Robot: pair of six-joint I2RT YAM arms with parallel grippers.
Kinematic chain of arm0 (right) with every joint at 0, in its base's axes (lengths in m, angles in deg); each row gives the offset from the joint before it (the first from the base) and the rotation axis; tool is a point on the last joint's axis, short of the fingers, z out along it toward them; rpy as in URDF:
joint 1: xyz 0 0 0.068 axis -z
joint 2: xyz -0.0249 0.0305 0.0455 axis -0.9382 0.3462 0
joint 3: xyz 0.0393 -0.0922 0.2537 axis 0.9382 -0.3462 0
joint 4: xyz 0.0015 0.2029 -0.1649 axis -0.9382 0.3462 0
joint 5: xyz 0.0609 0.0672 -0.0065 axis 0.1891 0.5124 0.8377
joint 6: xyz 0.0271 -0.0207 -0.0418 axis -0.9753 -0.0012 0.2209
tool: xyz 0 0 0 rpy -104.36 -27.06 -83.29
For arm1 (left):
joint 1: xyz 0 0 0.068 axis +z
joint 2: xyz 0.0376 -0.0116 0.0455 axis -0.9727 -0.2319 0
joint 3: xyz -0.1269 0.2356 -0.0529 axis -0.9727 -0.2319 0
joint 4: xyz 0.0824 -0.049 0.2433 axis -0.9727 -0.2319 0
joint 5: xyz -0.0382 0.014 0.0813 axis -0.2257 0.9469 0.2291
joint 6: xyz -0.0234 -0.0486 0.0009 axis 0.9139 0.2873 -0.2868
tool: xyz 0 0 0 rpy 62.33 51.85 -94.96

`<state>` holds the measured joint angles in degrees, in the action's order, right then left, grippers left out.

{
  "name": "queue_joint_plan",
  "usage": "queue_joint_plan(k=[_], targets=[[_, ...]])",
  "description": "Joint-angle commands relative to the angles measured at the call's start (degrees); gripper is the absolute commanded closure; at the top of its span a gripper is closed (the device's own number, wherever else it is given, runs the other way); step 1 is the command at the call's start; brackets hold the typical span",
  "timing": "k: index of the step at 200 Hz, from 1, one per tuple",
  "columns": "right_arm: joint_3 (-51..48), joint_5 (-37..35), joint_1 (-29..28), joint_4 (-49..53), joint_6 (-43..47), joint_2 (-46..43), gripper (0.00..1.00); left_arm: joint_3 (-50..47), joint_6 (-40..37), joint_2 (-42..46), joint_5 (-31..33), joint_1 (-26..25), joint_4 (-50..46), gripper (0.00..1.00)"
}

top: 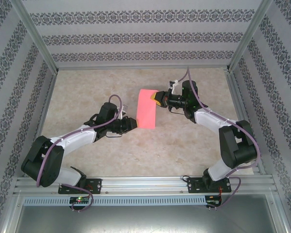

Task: Fold a paper plane with a square sheet of paper (pick it up from the middle)
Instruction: Place the paper at the center of the table.

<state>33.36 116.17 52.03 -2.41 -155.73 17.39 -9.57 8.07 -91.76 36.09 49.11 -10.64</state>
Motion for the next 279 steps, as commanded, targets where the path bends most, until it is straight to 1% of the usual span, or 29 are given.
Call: queue_joint_plan(k=[1, 39, 66, 97, 145, 213, 279], targets=[[-1.2, 0.3, 0.4, -2.3, 0.1, 1.0, 0.99, 2.2, -2.3, -0.8, 1.1, -0.8, -2.3, 0.75], [-2.1, 0.0, 0.3, -2.9, -0.4, 3.1, 0.99, 3.3, -2.8, -2.2, 1.2, -0.9, -1.9, 0.76], [-2.6, 0.2, 0.4, -6.3, -2.0, 5.9, 0.99, 4.0, -3.8, -4.4, 1.0, -1.0, -3.9, 0.76], [-2.4, 0.0, 0.4, -6.1, -1.2, 8.4, 0.99, 5.1, -4.8, -7.5, 0.8, -1.1, -4.9, 0.76], [-2.7, -0.7, 1.5, -6.3, 0.3, 12.2, 0.98, 6.2, -4.9, -11.8, 0.4, -1.4, -3.4, 0.76], [-2.2, -0.4, 3.4, -6.0, 2.8, 16.7, 0.97, 10.1, -4.9, -19.1, -1.1, -2.6, -1.6, 0.69], [-2.4, -0.2, 5.2, -5.7, 5.1, 20.2, 0.97, 12.6, -6.3, -22.7, -1.1, -3.5, -3.6, 0.65]])
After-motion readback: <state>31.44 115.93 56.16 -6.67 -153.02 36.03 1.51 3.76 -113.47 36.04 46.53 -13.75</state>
